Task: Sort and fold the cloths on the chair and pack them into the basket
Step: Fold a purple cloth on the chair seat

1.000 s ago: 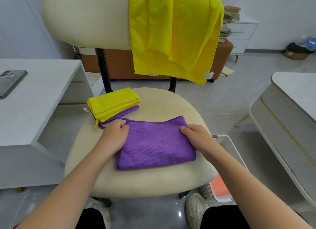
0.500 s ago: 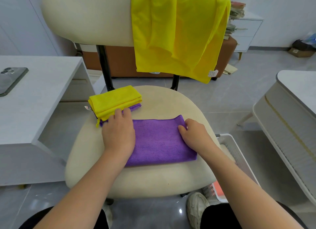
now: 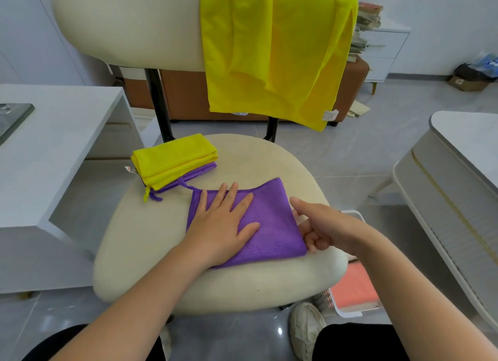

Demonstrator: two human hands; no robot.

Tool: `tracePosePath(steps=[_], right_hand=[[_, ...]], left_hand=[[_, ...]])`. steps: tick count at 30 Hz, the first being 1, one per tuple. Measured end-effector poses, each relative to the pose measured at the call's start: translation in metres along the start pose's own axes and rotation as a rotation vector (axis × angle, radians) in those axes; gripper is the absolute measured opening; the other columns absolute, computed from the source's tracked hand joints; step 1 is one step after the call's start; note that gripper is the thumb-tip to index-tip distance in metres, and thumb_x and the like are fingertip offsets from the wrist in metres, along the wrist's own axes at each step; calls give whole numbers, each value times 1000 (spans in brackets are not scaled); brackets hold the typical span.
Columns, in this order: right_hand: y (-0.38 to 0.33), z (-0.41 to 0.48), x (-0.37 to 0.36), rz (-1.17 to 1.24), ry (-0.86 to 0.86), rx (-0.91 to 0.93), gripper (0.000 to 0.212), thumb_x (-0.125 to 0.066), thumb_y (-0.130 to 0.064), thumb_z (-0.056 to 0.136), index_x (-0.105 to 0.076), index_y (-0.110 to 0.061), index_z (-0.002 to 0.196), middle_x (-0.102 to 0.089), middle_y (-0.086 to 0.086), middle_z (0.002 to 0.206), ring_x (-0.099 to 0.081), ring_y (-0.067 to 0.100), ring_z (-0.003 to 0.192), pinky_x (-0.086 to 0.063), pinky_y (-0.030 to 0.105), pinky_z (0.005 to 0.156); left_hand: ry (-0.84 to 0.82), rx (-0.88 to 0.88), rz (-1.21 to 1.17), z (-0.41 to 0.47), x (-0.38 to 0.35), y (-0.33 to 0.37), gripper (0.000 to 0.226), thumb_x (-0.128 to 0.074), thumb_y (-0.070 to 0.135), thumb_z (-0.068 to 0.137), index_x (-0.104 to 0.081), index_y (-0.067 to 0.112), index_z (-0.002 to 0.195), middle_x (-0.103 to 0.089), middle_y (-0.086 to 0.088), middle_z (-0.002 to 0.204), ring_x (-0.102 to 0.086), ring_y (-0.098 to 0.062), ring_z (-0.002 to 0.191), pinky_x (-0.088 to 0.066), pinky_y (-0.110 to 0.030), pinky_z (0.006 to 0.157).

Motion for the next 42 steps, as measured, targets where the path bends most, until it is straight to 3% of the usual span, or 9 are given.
tracePosePath(steps=[4, 10, 16, 19, 22, 26, 34, 38, 42], right_hand=[[3, -9, -2, -25, -103, 74, 49, -36, -51, 97, -48, -6, 112, -50, -3, 59, -37, 13, 42, -21, 20, 42], [-2, -9, -1, -305, 183, 80, 40, -43, -58, 92, -49, -19, 99, -55, -4, 54, -43, 10, 42, -33, 22, 47], [-11, 0, -9, -597, 691, 469, 30, -40, -39, 97, -51, -18, 115, -64, -2, 101, -57, 21, 100, -42, 33, 83], [-20, 8, -28, -808, 569, 610, 51, -34, -35, 100, -30, -14, 146, -26, -1, 155, -17, 16, 145, -14, 33, 116], [-17, 20, -46, -1006, 404, 508, 70, -16, -57, 96, -2, -18, 153, 7, -3, 160, 10, 14, 147, 5, 41, 117], [-6, 32, -58, -1120, 385, 407, 97, 16, -70, 70, 4, -18, 152, 10, -1, 160, 11, 16, 147, 5, 47, 117], [-1, 30, -56, -1095, 435, 291, 100, 12, -77, 72, 6, -17, 152, 14, -2, 159, 12, 13, 146, 4, 52, 115], [4, 27, -49, -1079, 479, 219, 76, -6, -62, 93, 4, -15, 152, 13, 1, 160, 8, 17, 147, 3, 54, 115], [5, 25, -43, -1092, 476, 231, 69, -7, -56, 97, 3, -17, 152, 13, 0, 160, 9, 18, 147, 4, 54, 116]], left_hand=[[-4, -5, -1, 2, -1, -2, 65, -17, 61, 94, 2, 34, 151, 15, 1, 158, 16, -18, 145, 6, -48, 117], [2, -6, 7, 1, -2, -1, 65, -16, 62, 94, 4, 35, 150, 16, 2, 158, 16, -17, 145, 6, -47, 118], [132, 17, -62, -2, 3, 0, 73, 5, 56, 82, 1, 31, 151, 12, 0, 159, 14, -17, 146, 7, -42, 116], [241, 21, -74, -8, 10, -5, 82, 11, 48, 74, -3, 24, 152, 8, -2, 159, 12, -16, 146, 8, -39, 116], [195, 0, -49, -10, 6, -9, 86, 13, 50, 72, -1, 20, 152, 10, -3, 159, 12, -16, 146, 7, -39, 116], [104, 35, -3, -9, -6, -14, 89, 16, 60, 73, 3, 21, 152, 11, -2, 159, 12, -16, 146, 8, -37, 116], [51, 160, 6, -10, -5, -36, 69, -11, 56, 96, 8, 19, 151, 14, 2, 159, 15, -13, 145, 8, -43, 117], [69, 238, -15, -11, -4, -38, 69, -13, 54, 97, 5, 15, 151, 11, -1, 159, 11, -18, 146, 4, -46, 117], [155, 91, -53, -13, 5, -36, 64, -26, 49, 98, -8, 19, 151, 2, 0, 160, 9, -16, 146, 5, -43, 118]])
Point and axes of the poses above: each hand's wrist, its own z-axis towards the middle knuckle, its own x-axis out of the back of the hand, y = z × x, the point moved 2 cm from there along z, towards the middle knuckle
